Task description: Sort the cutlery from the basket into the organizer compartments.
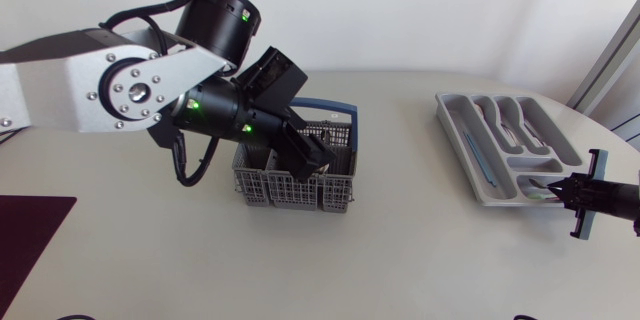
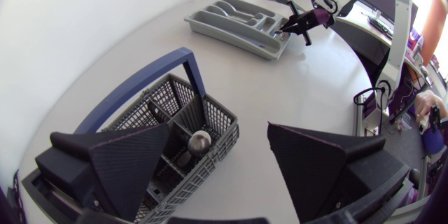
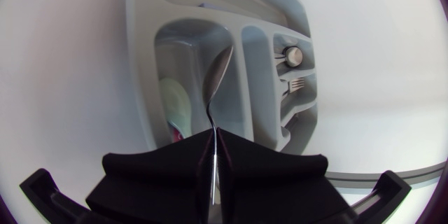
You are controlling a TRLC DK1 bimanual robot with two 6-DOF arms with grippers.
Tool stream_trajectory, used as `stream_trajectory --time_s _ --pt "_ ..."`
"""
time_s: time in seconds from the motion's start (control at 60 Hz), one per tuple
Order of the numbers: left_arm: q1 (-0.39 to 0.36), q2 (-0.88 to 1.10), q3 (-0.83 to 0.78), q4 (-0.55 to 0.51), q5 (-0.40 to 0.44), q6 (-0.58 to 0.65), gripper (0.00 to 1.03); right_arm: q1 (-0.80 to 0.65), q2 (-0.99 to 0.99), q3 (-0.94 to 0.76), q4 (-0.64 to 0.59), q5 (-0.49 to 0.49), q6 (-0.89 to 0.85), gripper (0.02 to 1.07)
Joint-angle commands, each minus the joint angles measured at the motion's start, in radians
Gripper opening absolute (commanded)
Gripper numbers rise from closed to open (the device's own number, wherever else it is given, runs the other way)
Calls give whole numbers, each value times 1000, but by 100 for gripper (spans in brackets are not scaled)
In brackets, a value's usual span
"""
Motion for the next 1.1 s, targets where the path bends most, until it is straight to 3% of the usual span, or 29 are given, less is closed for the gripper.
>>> stream_trajectory --time_s 0.0,0.15,0.267,0.417,0.5,0.667,0.767,0.917,1.083 --pt "-9 7 30 -9 -4 24 97 17 10 -49 23 13 -51 11" --pt "-14 4 24 -9 -7 28 97 28 -13 -83 65 19 -35 31" --pt "-14 -1 21 -9 -15 41 97 22 -71 -94 57 13 8 58" --pt "-4 1 26 -11 -16 55 97 14 -167 -100 0 -9 65 71" --pt "-7 1 24 -11 -24 68 97 12 -229 -98 -37 -35 125 72" --pt "-38 7 18 -22 -73 134 97 17 -362 -54 -255 -96 252 75" --pt "-40 28 24 -29 -99 145 96 55 -428 -55 -298 -96 380 75" --pt "-52 56 38 -48 -145 148 96 150 -543 -58 -426 -96 559 75" --pt "-23 50 21 -54 -156 157 96 370 -668 -38 -552 -20 923 75"
